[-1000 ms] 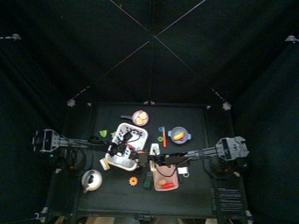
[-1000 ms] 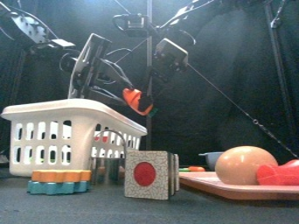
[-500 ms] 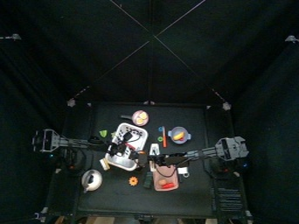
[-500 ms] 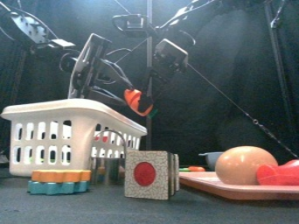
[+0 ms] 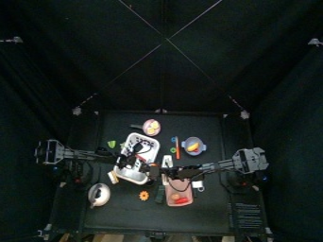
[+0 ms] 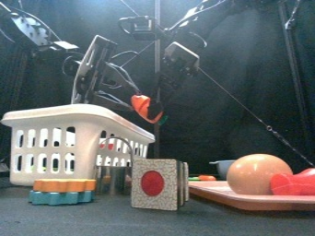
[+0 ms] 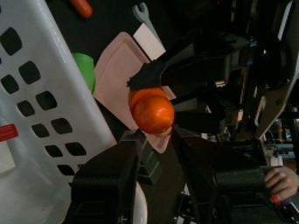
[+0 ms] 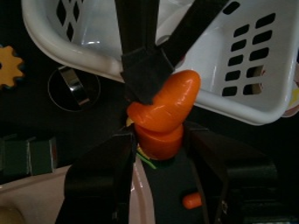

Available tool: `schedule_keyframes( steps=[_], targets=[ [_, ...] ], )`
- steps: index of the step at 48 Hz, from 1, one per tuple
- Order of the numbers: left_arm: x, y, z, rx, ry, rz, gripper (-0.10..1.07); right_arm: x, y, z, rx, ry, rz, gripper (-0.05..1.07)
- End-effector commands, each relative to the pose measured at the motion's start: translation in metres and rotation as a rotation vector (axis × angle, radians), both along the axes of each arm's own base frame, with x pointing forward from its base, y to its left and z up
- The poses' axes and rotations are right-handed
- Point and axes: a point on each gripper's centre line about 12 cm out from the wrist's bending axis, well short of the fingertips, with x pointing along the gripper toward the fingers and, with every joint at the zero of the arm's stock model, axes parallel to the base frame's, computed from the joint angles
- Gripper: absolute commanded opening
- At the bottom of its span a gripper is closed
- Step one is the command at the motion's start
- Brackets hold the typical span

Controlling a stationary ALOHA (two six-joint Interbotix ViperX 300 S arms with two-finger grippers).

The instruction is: Put together carrot and place on plate

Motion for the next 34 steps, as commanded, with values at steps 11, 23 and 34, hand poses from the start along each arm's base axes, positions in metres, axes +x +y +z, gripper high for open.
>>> schedule_keyframes(
  steps=[11, 23, 34],
  targets=[
    [-0.006, 0.001, 0.012, 0.005, -0.040, 0.003, 0.73, 0.001, 0.001, 0.015, 0.005, -0.020, -0.022, 0.55],
    [-0.013, -0.002, 0.023, 0.037, -0.074, -0.021, 0.73, -0.009, 0.009, 0.021, 0.009, -0.020, -0.016, 0.55],
    [-0.025, -0.007, 0.039, 0.154, -0.120, -0.099, 0.74, -0.029, 0.021, 0.031, 0.136, -0.103, -0.005, 0.54]
  ],
)
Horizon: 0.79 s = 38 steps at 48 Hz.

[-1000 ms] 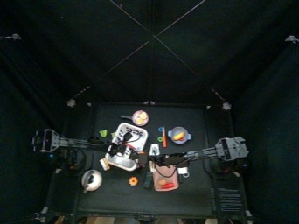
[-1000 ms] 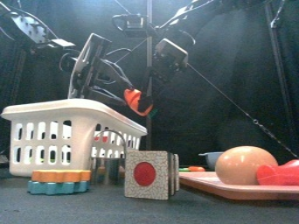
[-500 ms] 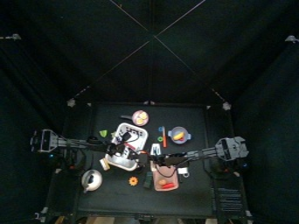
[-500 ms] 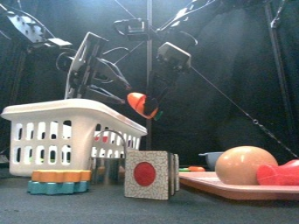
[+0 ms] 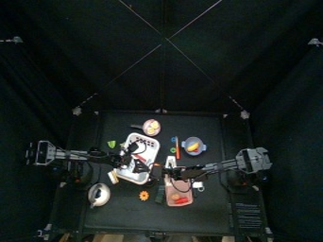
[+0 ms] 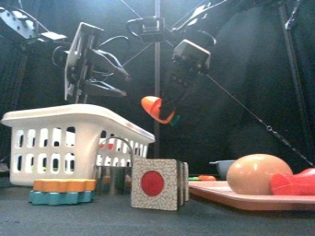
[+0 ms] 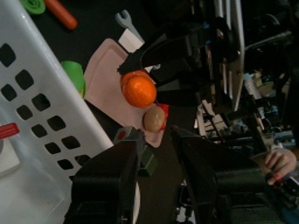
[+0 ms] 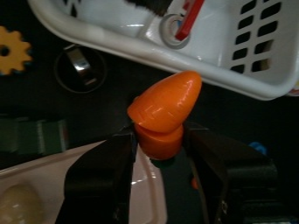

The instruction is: Put together carrot and place on plate

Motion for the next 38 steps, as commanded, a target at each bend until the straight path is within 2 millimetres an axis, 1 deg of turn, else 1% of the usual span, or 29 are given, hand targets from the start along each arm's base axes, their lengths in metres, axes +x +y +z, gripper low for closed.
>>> schedule_keyframes(
  steps=[1, 7, 12, 19, 23, 27, 31, 38],
  targets=[
    [-0.004, -0.004, 0.013, 0.059, -0.042, -0.045, 0.74, -0.011, 0.007, 0.030, 0.083, -0.119, 0.007, 0.54],
    [-0.009, -0.009, 0.018, 0.117, -0.057, -0.090, 0.75, -0.030, 0.013, 0.035, 0.193, -0.226, 0.022, 0.54],
    [-0.010, -0.016, 0.022, 0.194, -0.069, -0.151, 0.77, -0.048, 0.019, 0.043, 0.304, -0.370, 0.066, 0.54],
    [-0.005, -0.033, 0.032, 0.446, -0.106, -0.305, 0.83, -0.066, 0.026, 0.057, 0.449, -0.592, 0.146, 0.54],
    [0.000, -0.042, 0.041, 0.575, -0.139, -0.359, 0.89, -0.076, 0.024, 0.059, 0.513, -0.685, 0.164, 0.54],
    [0.008, -0.044, 0.052, 0.709, -0.161, -0.361, 0.96, -0.079, 0.022, 0.054, 0.546, -0.721, 0.168, 0.54],
    [0.014, -0.040, 0.059, 0.845, -0.155, -0.324, 1.01, -0.079, 0.023, 0.047, 0.570, -0.718, 0.152, 0.54],
    [0.024, -0.035, 0.060, 1.029, -0.113, -0.273, 1.03, -0.077, 0.022, 0.040, 0.580, -0.700, 0.132, 0.54]
  ],
)
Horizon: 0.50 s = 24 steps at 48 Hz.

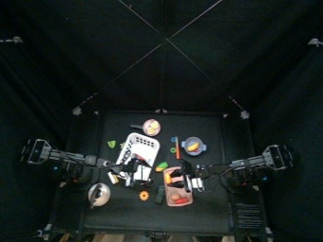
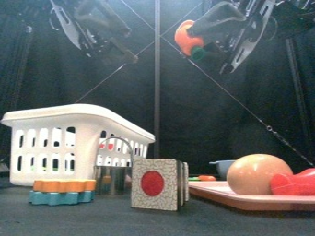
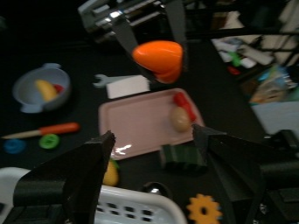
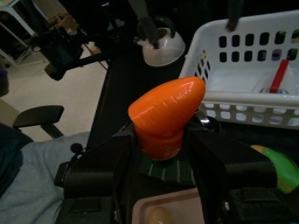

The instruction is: Put together carrot and place on plate

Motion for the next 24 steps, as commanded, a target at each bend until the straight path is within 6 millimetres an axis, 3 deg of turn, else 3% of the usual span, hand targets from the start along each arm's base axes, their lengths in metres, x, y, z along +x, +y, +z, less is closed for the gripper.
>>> schedule_keyframes(
  steps=[1, 15, 24],
  targets=[
    [0.010, 0.003, 0.011, 0.088, -0.036, 0.055, 1.03, 0.002, -0.001, 0.006, 0.013, -0.021, -0.007, 0.54],
    [0.025, 0.002, 0.010, 0.145, -0.036, 0.188, 1.03, 0.004, -0.015, -0.012, 0.056, 0.057, -0.080, 0.55],
    [0.017, 0.005, 0.012, 0.159, -0.044, 0.252, 1.03, -0.015, -0.022, -0.036, 0.129, 0.257, -0.186, 0.55]
  ],
)
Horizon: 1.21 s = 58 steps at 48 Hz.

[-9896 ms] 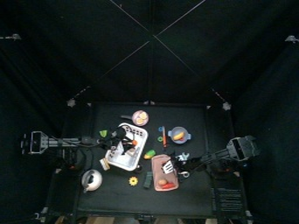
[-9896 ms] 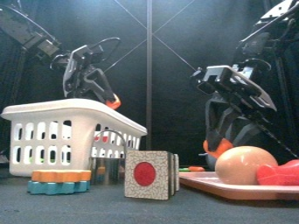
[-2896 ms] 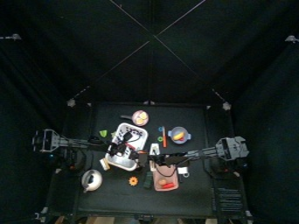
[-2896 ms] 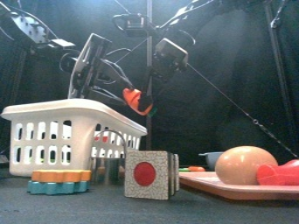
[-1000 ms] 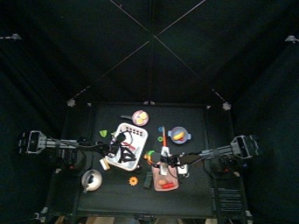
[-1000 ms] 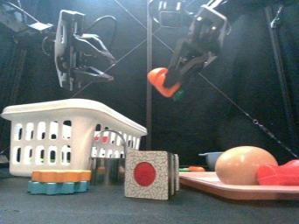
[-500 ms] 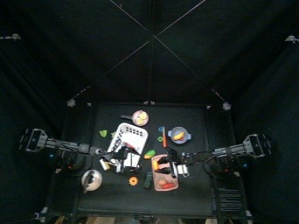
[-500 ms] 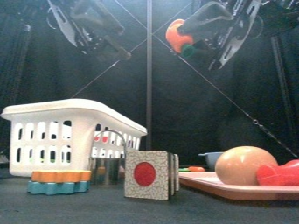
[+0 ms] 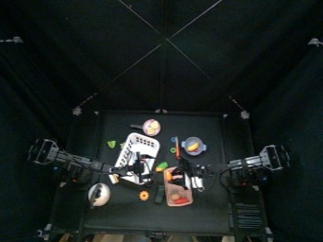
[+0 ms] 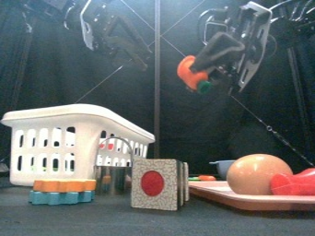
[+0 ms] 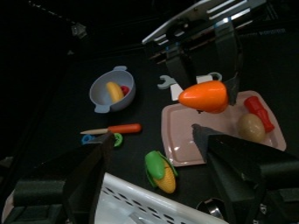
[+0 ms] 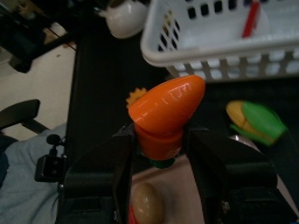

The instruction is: Put together carrot and place on plate

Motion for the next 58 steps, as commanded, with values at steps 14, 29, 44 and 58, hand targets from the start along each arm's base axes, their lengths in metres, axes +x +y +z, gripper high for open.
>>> schedule_keyframes(
  steps=[14, 29, 44, 58],
  targets=[
    [-0.022, 0.014, 0.015, -0.068, -0.083, 0.249, 1.03, -0.021, -0.003, -0.030, 0.222, 0.453, -0.196, 0.55],
    [-0.041, 0.019, 0.010, -0.380, -0.142, 0.377, 1.03, -0.005, -0.010, -0.014, 0.140, 0.748, -0.209, 0.55],
    [-0.081, 0.022, 0.003, -0.550, -0.153, 0.374, 1.02, 0.007, -0.017, -0.026, -0.022, 0.900, -0.315, 0.55],
    [-0.102, 0.025, -0.005, -0.550, -0.157, 0.242, 1.02, 0.011, -0.006, -0.041, -0.083, 0.893, -0.278, 0.55]
  ],
)
